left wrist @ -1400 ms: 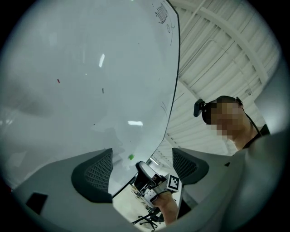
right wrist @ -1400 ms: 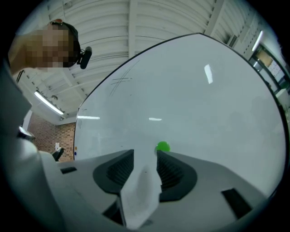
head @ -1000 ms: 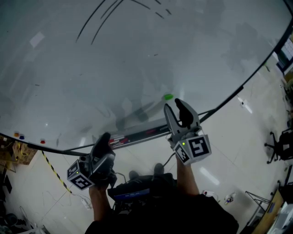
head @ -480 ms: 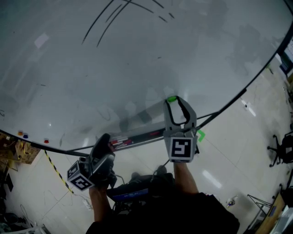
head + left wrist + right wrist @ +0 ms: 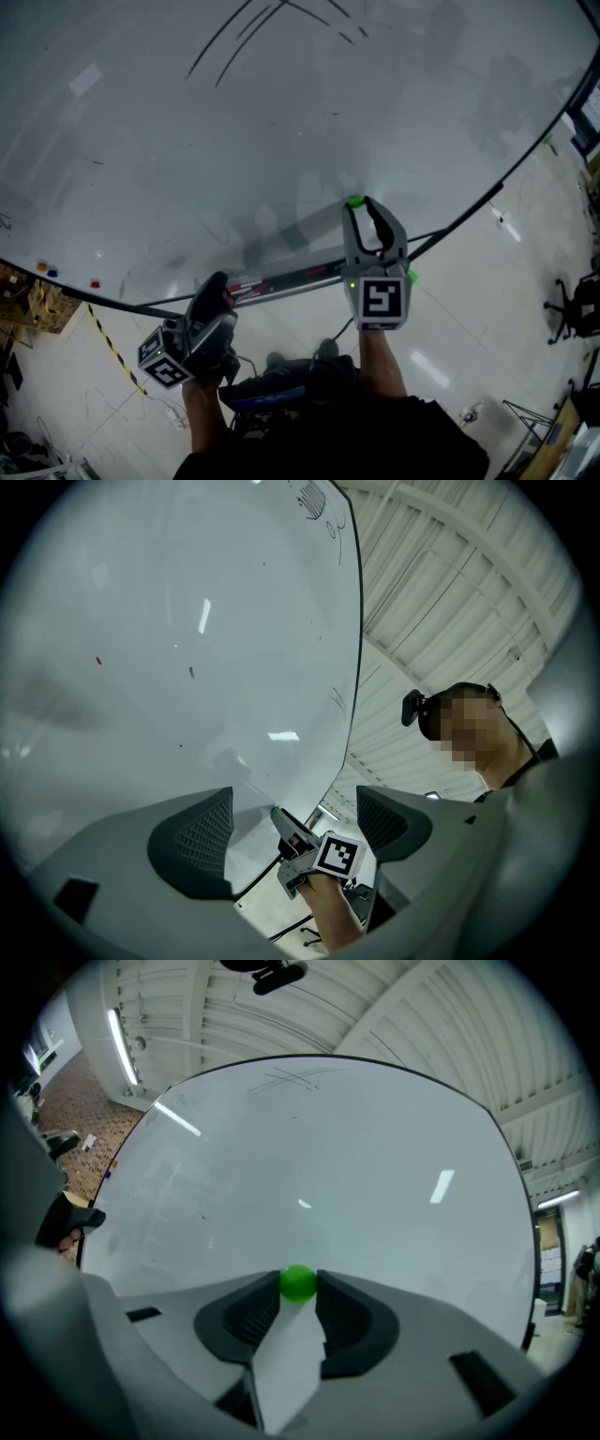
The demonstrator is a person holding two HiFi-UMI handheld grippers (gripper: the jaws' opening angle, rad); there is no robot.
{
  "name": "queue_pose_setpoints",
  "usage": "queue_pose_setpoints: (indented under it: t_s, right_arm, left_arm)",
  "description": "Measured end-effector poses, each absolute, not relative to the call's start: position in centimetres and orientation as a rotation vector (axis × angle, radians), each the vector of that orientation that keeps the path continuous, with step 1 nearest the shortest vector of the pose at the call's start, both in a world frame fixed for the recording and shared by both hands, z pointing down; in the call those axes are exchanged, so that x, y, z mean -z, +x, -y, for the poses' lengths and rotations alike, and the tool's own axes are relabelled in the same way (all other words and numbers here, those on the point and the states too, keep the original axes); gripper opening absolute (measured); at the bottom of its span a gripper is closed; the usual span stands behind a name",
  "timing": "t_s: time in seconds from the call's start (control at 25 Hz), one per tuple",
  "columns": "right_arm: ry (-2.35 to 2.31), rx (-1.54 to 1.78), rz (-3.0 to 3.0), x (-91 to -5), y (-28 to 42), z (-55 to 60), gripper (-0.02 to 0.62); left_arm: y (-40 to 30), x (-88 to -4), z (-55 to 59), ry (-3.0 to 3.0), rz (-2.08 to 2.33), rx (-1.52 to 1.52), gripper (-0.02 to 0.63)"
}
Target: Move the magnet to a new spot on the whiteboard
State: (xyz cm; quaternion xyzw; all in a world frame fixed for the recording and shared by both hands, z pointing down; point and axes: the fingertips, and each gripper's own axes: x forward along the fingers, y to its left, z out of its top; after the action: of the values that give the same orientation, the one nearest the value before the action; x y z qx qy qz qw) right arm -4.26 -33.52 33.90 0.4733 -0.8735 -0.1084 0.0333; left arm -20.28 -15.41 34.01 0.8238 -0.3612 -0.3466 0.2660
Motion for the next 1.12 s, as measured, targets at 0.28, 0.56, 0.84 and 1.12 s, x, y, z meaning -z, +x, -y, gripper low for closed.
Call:
queue_pose_setpoints:
  t_s: [0.28, 0.56, 0.84, 1.12]
  right_arm:
    - [1.328, 0.159, 2.866, -33.1, -2.7, 31.2, 0.144]
    - [1.171, -0.106, 3.143, -31.7, -0.4, 28.8, 0.144]
    - [1.077, -0.217, 3.256, -30.9, 0.9, 27.0, 0.144]
    - [1.050, -0.205, 3.272, -30.5, 1.5, 25.9, 0.144]
  left_arm:
    - [-19.6, -34.1, 15.2, 2.230, 0.944, 0.934, 0.407]
    - [-18.6, -34.2, 15.2, 2.230, 0.900, 0.926, 0.407]
    - [-17.7, -34.3, 15.0, 2.242, 0.889, 0.905, 0.407]
    - [-17.0, -34.3, 14.5, 2.256, 0.902, 0.880, 0.407]
